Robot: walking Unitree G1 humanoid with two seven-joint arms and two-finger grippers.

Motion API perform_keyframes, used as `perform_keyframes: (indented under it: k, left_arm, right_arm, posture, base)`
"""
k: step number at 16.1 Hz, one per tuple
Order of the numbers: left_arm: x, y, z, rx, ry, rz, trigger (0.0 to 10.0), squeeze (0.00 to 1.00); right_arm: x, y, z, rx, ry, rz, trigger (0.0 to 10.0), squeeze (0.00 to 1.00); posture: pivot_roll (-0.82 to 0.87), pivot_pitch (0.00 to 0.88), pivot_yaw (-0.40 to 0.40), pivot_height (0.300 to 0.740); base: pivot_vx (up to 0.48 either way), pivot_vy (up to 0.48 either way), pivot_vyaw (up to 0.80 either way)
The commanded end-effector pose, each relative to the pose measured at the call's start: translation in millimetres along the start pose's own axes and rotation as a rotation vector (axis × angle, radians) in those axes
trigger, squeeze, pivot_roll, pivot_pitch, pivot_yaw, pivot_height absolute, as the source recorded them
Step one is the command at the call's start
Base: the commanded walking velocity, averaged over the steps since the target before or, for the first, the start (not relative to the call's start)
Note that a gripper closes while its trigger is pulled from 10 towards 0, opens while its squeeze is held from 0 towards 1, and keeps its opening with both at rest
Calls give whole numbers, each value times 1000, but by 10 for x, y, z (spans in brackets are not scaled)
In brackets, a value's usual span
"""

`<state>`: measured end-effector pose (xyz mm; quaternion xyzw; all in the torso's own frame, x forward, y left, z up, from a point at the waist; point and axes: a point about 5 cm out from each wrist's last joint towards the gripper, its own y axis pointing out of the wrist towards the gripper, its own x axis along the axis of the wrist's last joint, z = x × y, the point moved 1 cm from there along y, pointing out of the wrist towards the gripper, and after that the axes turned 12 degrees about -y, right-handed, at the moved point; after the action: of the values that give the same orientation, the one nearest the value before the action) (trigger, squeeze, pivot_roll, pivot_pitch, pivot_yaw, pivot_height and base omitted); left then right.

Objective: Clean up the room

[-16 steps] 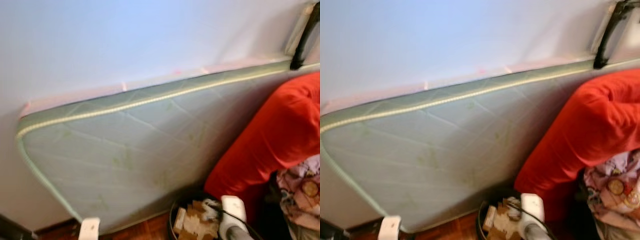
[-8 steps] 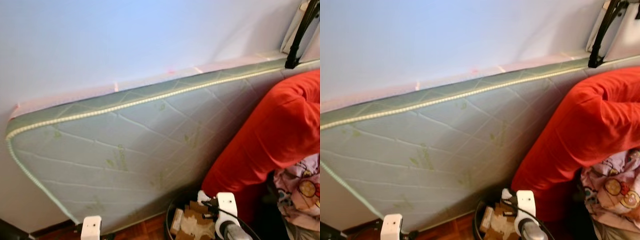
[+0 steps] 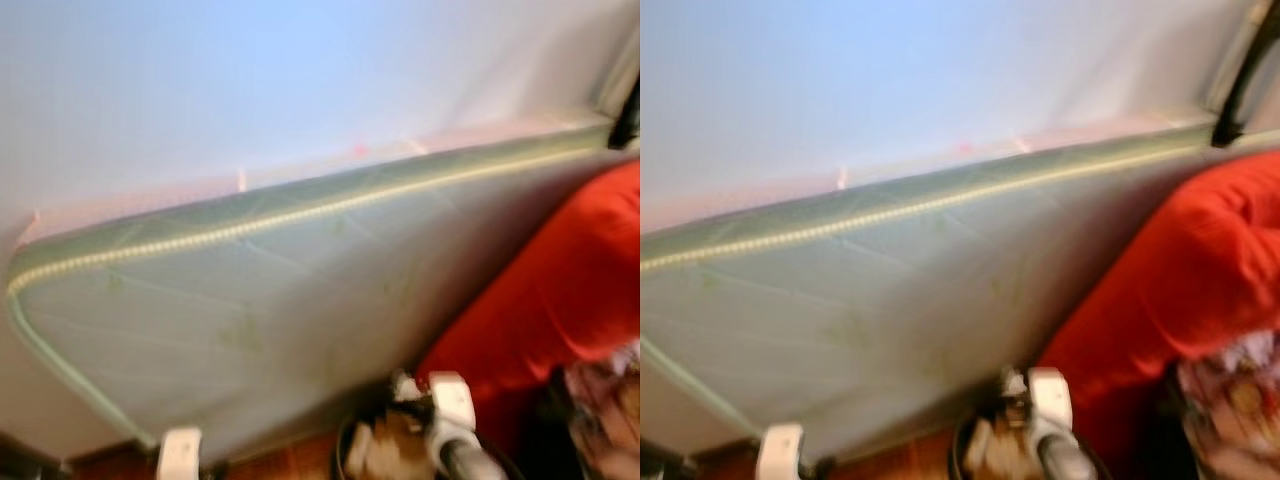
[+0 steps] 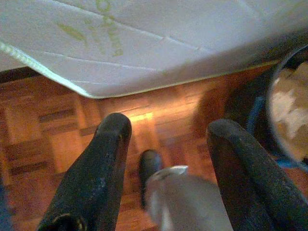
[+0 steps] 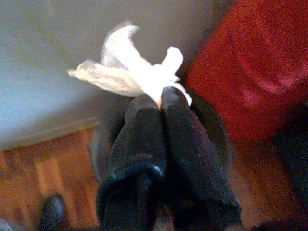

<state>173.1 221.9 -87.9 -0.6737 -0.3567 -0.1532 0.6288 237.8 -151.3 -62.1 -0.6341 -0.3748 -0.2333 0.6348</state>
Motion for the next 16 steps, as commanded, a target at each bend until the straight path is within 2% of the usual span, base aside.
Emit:
perform_keyframes:
  k: [1,4,9,10,12,16]
  left_arm:
    - [51,30,-84,-23,-4,-19,10000,0]
    - [52,30,-84,-24,-3,-20,10000,0]
    - [65,11,-107,-52,-43,-76,10000,0]
    - [77,-1,-111,-65,-62,-108,10000,0]
    - [79,-8,-110,-70,-69,-120,10000,0]
    - [97,-24,-116,-83,-88,-161,10000,0]
  right_arm:
    - [-87,-39,-123,-32,3,20,10000,0]
    - [-83,-38,-121,-30,2,18,10000,0]
    - [-76,-54,-77,10,0,-26,10000,0]
    - [-65,-72,-41,46,-4,-69,10000,0]
    - [-52,-78,-28,55,-6,-92,10000,0]
    - [-15,-90,-32,67,12,-139,10000,0]
  posture:
    - [51,11,-17,740]
    - [50,10,-17,740]
    - [45,0,-17,740]
    - [45,0,-18,740]
    - [41,1,-18,740]
    - [41,28,-25,740]
  base:
    - [270,0,0]
    - [270,0,0]
    - [0,0,0]
    - [0,0,0]
    - [0,0,0]
    - [0,0,0]
